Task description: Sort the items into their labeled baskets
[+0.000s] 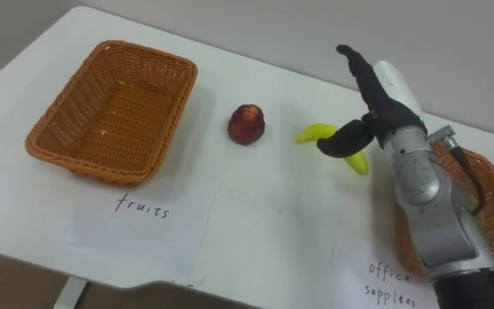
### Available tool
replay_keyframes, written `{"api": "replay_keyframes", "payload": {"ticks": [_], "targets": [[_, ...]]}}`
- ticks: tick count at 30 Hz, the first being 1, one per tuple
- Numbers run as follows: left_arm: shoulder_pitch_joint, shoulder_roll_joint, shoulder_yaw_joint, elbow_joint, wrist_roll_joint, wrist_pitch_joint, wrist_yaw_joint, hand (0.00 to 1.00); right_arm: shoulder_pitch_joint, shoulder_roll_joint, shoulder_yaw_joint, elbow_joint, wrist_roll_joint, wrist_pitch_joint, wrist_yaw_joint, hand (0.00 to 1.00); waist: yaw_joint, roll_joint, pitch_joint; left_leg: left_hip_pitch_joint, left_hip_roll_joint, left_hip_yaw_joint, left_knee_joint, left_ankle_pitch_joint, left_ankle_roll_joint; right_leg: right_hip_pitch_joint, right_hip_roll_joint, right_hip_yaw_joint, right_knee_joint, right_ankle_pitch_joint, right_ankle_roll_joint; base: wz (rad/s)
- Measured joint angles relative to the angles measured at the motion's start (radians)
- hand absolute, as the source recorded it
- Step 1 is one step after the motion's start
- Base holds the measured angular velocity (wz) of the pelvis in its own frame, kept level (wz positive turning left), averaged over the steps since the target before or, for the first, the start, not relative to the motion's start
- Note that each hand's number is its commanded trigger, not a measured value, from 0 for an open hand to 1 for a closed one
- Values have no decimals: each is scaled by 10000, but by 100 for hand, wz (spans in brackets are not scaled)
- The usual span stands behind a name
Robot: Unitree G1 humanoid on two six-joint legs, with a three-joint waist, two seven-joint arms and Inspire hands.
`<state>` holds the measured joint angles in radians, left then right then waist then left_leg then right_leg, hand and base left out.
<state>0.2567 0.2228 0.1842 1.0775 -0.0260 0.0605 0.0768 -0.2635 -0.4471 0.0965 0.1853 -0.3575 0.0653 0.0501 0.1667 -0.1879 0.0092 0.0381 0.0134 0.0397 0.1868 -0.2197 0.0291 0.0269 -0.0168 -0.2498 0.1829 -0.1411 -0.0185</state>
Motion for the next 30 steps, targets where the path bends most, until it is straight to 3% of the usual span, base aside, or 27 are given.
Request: {"api": "replay_keyframes", "payload": {"ticks": [9,14,22,30], "targets": [[-90,29,-151,28,-6,90,-22,0,-91,-1,21,172,-947,19,225,0,89,0,30,-167,-45,-125,119,1,0,-104,6,-1,-1,0,0,3],[-252,97,-419,131,-5,152,-92,0,-360,-1,133,1131,-1612,41,227,0,349,-74,30,-401,-47,-175,181,3,0,-306,-8,-22,1,0,-1,1],[-407,147,-511,274,-12,168,-156,0,-778,1,451,1801,-1828,7,248,0,340,-79,96,-654,-58,-230,265,10,8,-487,-66,-98,-5,0,0,2],[-882,280,-690,423,-32,157,-127,0,-1018,-5,773,2222,-2075,191,249,0,347,-162,84,-1007,-66,-241,364,17,16,-825,-104,-239,24,2,2,1]]}}
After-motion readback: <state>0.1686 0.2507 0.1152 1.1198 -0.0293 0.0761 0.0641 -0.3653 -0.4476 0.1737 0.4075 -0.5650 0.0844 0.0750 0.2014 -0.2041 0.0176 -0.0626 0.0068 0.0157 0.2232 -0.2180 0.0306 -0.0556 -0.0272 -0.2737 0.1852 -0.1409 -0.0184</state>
